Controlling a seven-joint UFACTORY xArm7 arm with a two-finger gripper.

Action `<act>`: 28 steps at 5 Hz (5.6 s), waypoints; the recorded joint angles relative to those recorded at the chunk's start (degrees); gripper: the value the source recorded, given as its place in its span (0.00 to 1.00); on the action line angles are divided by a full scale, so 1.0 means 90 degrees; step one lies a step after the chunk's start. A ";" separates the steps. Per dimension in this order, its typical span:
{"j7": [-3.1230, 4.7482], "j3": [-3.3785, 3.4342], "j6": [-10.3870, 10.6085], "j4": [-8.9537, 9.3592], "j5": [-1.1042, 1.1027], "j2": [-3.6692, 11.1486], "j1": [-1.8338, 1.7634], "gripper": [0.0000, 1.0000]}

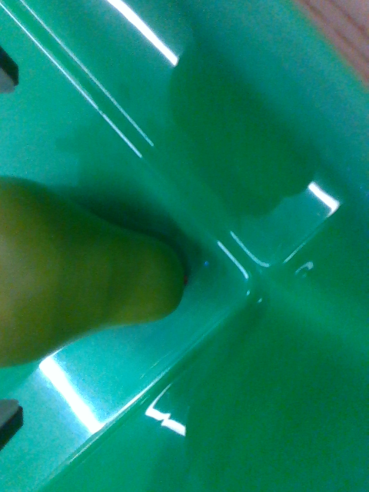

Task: Pick fruit

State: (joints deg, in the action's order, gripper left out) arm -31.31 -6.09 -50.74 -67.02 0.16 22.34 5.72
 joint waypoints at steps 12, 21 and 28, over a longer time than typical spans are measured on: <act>-0.0170 -0.0027 0.0193 0.0145 0.0031 0.0099 0.0041 1.00; -0.0167 -0.0038 -0.0326 -0.0223 0.0015 -0.0052 0.0034 1.00; -0.0161 -0.0058 -0.1316 -0.0926 -0.0016 -0.0341 0.0020 1.00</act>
State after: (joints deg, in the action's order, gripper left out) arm -32.76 -6.61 -62.59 -75.35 0.02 19.27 5.90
